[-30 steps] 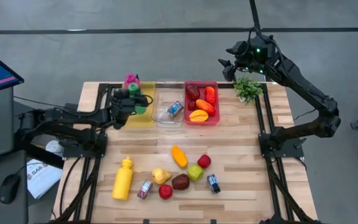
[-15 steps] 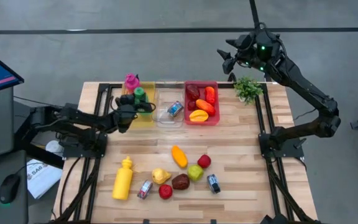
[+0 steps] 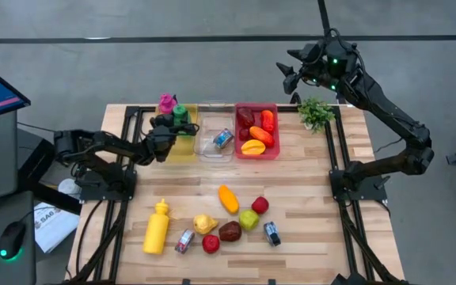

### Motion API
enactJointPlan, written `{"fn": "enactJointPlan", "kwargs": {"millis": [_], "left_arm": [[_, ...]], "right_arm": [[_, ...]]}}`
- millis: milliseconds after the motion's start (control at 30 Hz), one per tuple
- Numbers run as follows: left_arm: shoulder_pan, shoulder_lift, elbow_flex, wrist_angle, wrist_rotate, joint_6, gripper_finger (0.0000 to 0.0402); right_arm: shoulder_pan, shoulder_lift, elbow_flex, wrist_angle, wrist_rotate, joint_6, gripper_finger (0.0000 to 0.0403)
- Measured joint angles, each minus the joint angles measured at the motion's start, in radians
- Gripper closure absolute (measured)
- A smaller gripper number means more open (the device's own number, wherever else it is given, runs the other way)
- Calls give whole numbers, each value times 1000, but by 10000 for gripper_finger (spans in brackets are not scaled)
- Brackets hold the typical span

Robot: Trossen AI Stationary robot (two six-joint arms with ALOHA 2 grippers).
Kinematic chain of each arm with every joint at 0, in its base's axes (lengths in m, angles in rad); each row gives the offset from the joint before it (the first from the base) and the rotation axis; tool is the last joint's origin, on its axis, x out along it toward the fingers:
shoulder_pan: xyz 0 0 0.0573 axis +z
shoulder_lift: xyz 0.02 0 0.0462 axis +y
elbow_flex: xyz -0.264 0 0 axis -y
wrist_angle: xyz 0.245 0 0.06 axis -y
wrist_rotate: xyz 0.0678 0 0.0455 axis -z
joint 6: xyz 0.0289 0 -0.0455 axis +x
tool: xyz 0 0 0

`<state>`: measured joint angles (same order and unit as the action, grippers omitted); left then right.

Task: Pick & Place Food Item
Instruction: Put the green tumbler into the yellow bin

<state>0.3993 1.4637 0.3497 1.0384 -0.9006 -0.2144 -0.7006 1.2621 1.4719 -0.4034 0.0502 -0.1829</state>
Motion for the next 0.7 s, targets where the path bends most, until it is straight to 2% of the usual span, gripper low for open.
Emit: {"fn": "enactJointPlan", "kwargs": {"millis": [500, 700], "left_arm": [[1, 0, 0, -10, 44, 0, 177], [1, 0, 0, -9, 44, 1, 137]], "right_arm": [[0, 0, 0, -6, 0, 0, 143], [0, 0, 0, -6, 0, 0, 143]]}}
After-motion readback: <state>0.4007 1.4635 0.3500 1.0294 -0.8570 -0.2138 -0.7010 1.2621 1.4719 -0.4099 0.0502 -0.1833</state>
